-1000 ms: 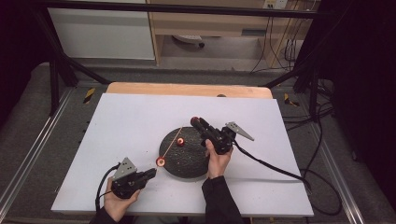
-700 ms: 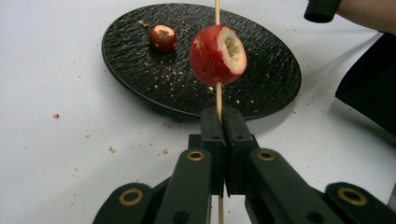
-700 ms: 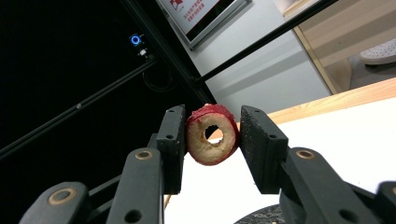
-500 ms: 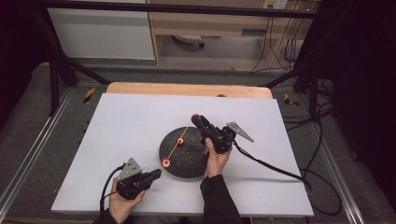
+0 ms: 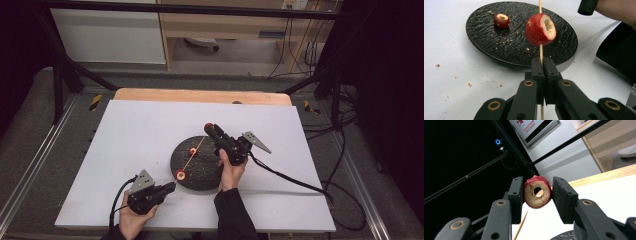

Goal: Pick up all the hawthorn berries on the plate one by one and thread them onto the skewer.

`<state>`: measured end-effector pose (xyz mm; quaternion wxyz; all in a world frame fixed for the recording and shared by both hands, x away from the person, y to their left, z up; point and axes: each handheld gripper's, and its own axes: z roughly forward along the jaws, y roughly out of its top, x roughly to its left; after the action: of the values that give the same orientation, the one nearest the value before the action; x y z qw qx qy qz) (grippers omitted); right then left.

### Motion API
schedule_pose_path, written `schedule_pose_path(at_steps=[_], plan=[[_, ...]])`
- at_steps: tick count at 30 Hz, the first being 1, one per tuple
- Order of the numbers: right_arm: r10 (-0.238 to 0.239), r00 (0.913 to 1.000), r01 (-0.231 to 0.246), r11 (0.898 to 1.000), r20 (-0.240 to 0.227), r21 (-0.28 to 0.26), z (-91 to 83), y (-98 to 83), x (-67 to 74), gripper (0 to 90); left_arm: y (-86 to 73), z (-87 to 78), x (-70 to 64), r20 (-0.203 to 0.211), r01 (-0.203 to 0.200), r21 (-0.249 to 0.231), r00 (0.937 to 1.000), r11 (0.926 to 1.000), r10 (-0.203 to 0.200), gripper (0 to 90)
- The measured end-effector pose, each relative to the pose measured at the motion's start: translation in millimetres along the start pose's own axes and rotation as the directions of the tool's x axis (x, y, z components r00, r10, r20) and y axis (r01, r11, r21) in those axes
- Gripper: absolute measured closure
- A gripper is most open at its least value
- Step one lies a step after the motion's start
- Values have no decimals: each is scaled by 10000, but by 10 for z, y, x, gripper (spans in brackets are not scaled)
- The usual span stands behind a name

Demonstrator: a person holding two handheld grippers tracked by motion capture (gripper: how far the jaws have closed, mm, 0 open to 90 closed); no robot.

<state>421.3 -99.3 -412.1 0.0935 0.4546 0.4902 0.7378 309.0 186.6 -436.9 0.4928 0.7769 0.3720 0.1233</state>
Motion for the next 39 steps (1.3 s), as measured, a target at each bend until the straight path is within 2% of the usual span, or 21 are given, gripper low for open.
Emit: schedule_pose_path(at_steps=[18, 30, 36, 39], plan=[[-83, 9999, 83, 10000, -97, 40, -4, -20, 4, 622, 7, 25, -25, 70, 190, -77, 9998, 9998, -190, 887], [-80, 9999, 80, 9999, -131, 65, -7, -18, 5, 623, 10, 30, -37, 2, 183, -96, 9998, 9998, -183, 886], [-75, 9998, 77, 9999, -159, 113, -4, -39, 4, 623, 21, 52, -61, 3, 461, -151, 9989, 9988, -461, 887], [-69, 9998, 71, 9999, -165, 107, -4, -49, 3, 623, 38, 70, -119, -110, 556, -329, 9984, 9979, -560, 887]])
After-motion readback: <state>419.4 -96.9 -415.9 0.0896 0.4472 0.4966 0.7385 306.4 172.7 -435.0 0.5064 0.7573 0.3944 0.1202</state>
